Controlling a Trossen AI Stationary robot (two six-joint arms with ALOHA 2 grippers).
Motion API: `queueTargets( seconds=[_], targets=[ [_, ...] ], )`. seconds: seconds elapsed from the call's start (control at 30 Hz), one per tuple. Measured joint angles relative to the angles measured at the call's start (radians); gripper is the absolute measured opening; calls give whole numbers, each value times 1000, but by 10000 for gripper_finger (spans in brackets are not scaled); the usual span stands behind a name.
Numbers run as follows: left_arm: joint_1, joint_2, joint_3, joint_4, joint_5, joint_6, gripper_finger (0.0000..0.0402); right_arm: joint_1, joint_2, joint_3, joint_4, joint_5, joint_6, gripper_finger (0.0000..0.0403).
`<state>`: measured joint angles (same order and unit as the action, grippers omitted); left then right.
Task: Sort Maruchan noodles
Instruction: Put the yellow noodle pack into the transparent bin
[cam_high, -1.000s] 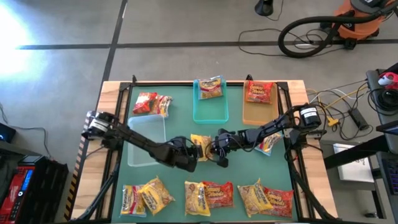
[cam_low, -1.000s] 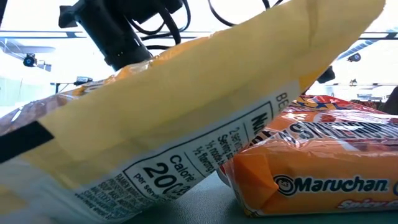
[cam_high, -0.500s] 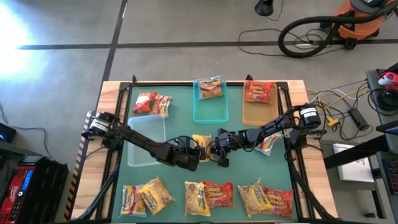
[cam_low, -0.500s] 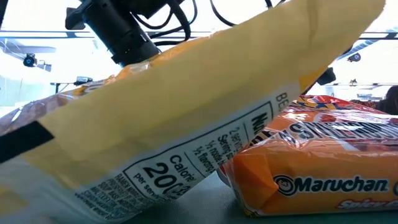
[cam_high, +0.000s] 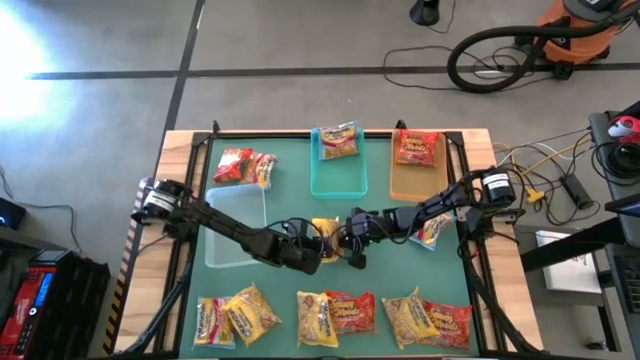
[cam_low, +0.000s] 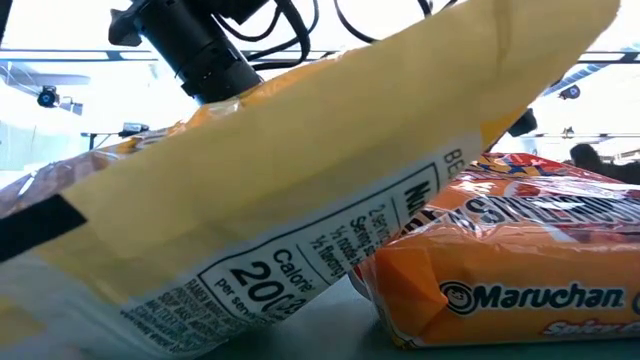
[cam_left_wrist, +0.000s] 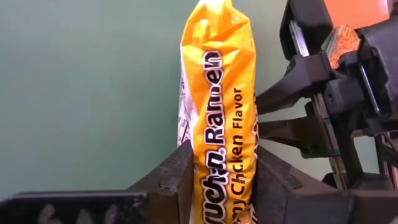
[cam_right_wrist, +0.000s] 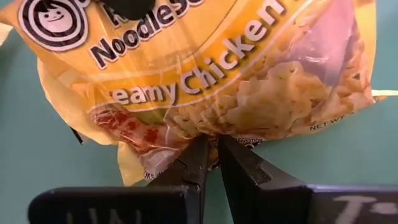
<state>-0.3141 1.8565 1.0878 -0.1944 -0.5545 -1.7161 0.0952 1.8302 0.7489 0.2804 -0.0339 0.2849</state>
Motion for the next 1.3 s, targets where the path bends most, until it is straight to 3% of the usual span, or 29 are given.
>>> queueTargets(
  seconds=[0.4,0.7,1.3],
  targets=[
    [4,-57,-2,-50,48,126,106,2,-333,-5,-336,-40,-13,34],
    [22,-237,-2,-179,52,331,102,2,-399,-58,-387,-29,31,34],
    [103,-739,-2,-897,76,719,101,3,-400,-145,-373,-17,115,34]
  ],
)
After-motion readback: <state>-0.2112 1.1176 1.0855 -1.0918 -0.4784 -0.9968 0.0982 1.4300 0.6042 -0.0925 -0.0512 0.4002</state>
